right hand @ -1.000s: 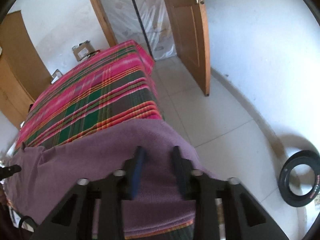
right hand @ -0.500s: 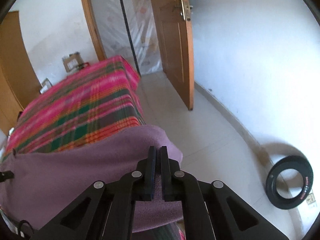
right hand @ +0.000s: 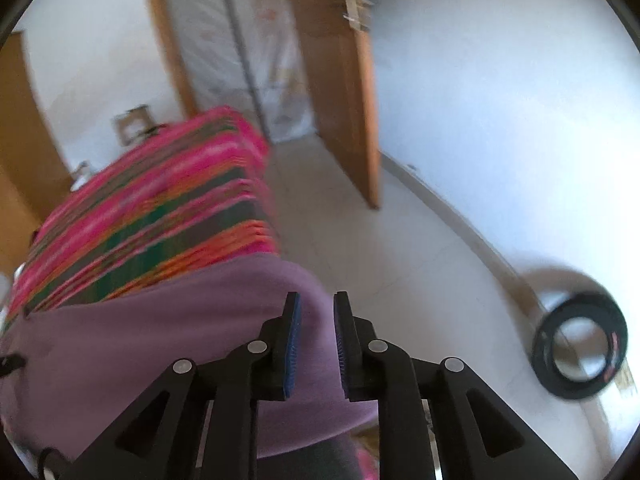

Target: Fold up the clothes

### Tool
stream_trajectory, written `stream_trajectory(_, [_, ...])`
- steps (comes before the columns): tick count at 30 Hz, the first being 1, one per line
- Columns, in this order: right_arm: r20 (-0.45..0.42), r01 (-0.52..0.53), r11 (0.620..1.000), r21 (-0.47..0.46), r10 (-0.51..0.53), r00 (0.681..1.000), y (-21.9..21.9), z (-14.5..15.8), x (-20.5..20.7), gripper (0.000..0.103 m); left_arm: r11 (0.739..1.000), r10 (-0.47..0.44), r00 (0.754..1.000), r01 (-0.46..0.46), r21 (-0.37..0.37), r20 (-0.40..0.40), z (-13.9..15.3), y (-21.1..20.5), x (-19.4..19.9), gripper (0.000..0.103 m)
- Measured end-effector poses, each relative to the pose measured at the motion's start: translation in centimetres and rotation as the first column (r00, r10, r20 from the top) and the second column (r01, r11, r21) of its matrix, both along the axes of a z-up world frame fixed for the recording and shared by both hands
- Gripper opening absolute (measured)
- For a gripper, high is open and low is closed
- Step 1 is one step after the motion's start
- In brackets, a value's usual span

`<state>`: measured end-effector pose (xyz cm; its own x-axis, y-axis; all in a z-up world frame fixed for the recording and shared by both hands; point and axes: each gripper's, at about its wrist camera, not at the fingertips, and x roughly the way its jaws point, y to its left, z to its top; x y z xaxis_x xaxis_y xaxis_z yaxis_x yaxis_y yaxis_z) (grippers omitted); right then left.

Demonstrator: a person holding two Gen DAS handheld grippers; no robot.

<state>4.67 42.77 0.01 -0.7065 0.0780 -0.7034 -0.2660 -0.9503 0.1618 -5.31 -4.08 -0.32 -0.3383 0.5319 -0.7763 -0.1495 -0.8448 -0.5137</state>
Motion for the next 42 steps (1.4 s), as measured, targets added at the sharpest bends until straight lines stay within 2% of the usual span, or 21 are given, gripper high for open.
stream_trajectory(1, [-0.013,-0.05,0.999,0.001,0.05,0.999,-0.9,0.4,0.1,0.018,1.0,0.0,1.0,0.0,0.0,-0.001,0.0,0.0,0.2,0.016])
stream_trajectory(3, [-0.029,-0.158,0.987,-0.006,0.157,0.987,-2.8,0.8,0.3,0.027,1.0,-0.001,1.0,0.001,0.003,-0.003,0.1,-0.1,0.7,0.016])
stream_trajectory(9, [-0.007,-0.394,0.919,0.025,0.394,0.919,-8.6,0.3,0.6,0.028,1.0,-0.014,1.0,0.014,-0.01,-0.014,0.3,-0.3,2.9,0.016])
stream_trajectory(12, [0.03,-0.442,0.897,0.02,0.441,0.897,-10.7,-0.6,1.4,0.029,0.999,-0.026,0.999,0.026,-0.024,-0.022,0.1,-0.4,4.0,0.016])
stream_trajectory(16, [0.066,-0.487,0.87,0.083,0.483,0.873,-12.7,-1.8,2.9,0.029,1.0,-0.023,0.999,0.023,-0.012,-0.03,0.0,-1.1,5.5,0.017])
stream_trajectory(18, [0.069,-0.491,0.862,0.128,0.486,0.871,-13.5,-1.9,3.8,0.031,1.0,-0.017,0.999,0.017,0.004,-0.033,-0.2,-1.7,6.2,0.017])
stream_trajectory(24, [0.055,-0.472,0.874,0.113,0.469,0.882,-13.7,-1.1,5.4,0.033,1.0,-0.015,0.999,0.016,0.015,-0.051,-0.3,-2.8,8.4,0.017])
stream_trajectory(27, [-0.007,-0.521,0.85,0.078,0.523,0.852,-15.0,0.0,5.6,0.033,1.0,-0.016,0.998,0.017,0.017,-0.058,-0.3,-3.2,9.3,0.017])
stream_trajectory(32, [0.007,-0.626,0.773,0.102,0.629,0.777,-19.5,-0.4,4.6,0.033,0.999,0.004,0.998,-0.001,0.041,-0.067,-0.5,-4.0,10.9,0.017])
stream_trajectory(39, [0.041,-0.666,0.742,0.067,0.665,0.745,-21.6,-2.0,5.6,0.034,0.998,0.025,0.997,-0.02,0.066,-0.076,-0.8,-5.0,12.2,0.017])
stream_trajectory(42, [0.021,-0.689,0.721,0.078,0.69,0.724,-22.7,-1.2,5.7,0.034,0.997,0.035,0.996,-0.03,0.069,-0.081,-0.6,-5.2,12.3,0.017])
